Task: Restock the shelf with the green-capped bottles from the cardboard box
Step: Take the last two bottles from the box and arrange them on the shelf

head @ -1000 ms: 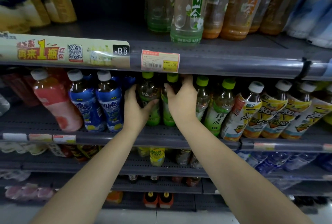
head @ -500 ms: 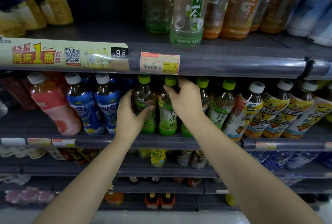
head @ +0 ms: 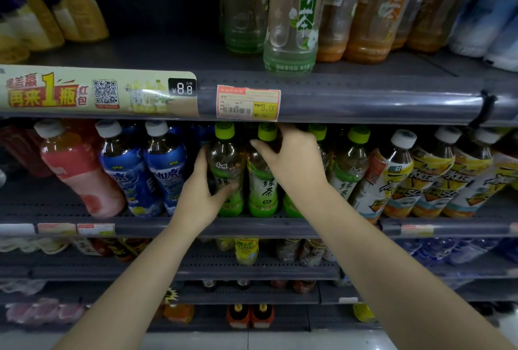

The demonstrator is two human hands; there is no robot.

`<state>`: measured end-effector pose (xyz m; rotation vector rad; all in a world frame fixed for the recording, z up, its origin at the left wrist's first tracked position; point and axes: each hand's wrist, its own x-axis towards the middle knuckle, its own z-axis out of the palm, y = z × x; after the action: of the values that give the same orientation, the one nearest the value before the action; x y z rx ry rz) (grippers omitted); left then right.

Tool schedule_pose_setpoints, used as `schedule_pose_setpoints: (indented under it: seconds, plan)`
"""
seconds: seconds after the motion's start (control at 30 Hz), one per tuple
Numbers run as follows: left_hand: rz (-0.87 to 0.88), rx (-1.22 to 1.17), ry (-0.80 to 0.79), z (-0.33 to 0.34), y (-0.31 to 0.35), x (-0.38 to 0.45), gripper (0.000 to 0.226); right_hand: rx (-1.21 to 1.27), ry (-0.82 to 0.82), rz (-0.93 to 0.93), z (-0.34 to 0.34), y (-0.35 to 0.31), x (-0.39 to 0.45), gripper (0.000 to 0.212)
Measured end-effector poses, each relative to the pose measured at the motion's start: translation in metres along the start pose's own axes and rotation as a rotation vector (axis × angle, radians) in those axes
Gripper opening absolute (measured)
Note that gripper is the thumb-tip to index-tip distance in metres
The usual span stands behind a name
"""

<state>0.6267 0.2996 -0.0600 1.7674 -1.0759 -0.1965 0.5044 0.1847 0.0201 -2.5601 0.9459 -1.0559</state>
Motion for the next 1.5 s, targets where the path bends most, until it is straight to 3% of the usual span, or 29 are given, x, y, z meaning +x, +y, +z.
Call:
schedule_pose_setpoints:
  seconds: [0.27, 0.43, 0.67, 0.97, 1.13, 1.23, 1.37, 1.5]
  plan:
    - [-0.052, -0.022, 0.105, 0.005, -0.008, -0.004, 0.072, 0.116, -0.276, 0.009, -0.012, 0.002, 0.000, 0.053]
    - [-0.051, -0.037, 0.102, 0.005, -0.008, -0.004, 0.071, -0.037, -0.213, 0.012, -0.004, -0.003, -0.002, 0.049]
    - [-0.076, -0.029, 0.089, 0.006, -0.007, -0.006, 0.074, 0.100, -0.257, 0.020, -0.009, -0.002, -0.004, 0.061]
    - [-0.114, -0.018, 0.064, 0.010, -0.013, -0.009, 0.086, 0.113, -0.256, -0.022, -0.012, 0.005, -0.004, 0.054]
    - [-0.089, 0.016, 0.067, 0.010, -0.013, -0.014, 0.088, 0.260, -0.160, -0.049, -0.011, 0.017, -0.025, 0.067]
    - [-0.046, 0.060, 0.188, 0.012, -0.001, -0.028, 0.087, 0.379, -0.032, -0.015, -0.025, 0.037, -0.049, 0.060]
    - [0.284, 0.209, 0.339, 0.015, 0.033, -0.041, 0.064, 0.333, 0.221, 0.079, -0.046, 0.070, -0.069, 0.047]
    - [0.358, 0.188, 0.248, 0.026, 0.063, -0.026, 0.055, 0.249, 0.277, 0.137, -0.055, 0.086, -0.062, 0.053]
